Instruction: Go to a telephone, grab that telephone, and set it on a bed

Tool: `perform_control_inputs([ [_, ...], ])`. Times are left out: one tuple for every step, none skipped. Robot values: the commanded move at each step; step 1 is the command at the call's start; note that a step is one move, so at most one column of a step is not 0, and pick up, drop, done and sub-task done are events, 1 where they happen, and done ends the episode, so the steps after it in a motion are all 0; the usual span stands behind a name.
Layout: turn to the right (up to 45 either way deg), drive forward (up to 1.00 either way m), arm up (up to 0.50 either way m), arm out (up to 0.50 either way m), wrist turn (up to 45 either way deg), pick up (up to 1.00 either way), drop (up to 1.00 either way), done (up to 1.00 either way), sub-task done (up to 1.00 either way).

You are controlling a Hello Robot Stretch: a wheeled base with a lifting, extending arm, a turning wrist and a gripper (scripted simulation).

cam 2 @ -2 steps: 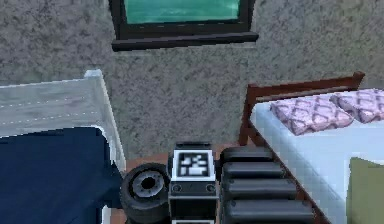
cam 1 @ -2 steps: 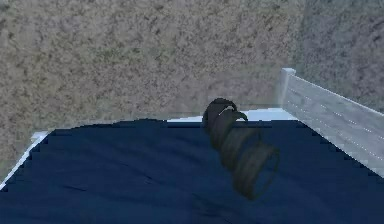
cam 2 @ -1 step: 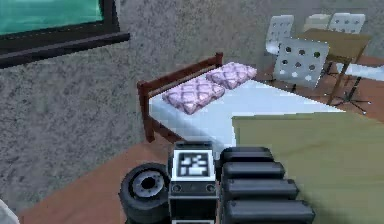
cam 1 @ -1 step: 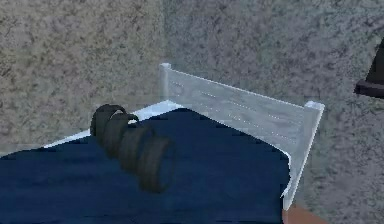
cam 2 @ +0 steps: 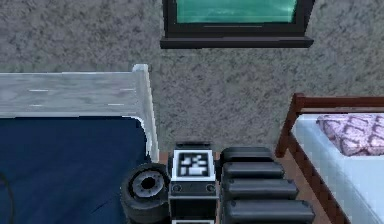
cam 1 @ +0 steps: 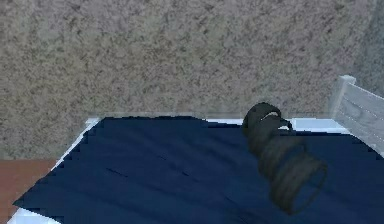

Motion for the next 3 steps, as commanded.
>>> perform_control_inputs([
  [-45.0,0.0,0.0,0.0,0.0,0.0,0.0,0.0,0.0],
  [-39.0,0.0,0.0,0.0,0.0,0.0,0.0,0.0,0.0],
  [0.0,0.25,0.0,0.0,0.0,0.0,0.0,0.0,0.0],
])
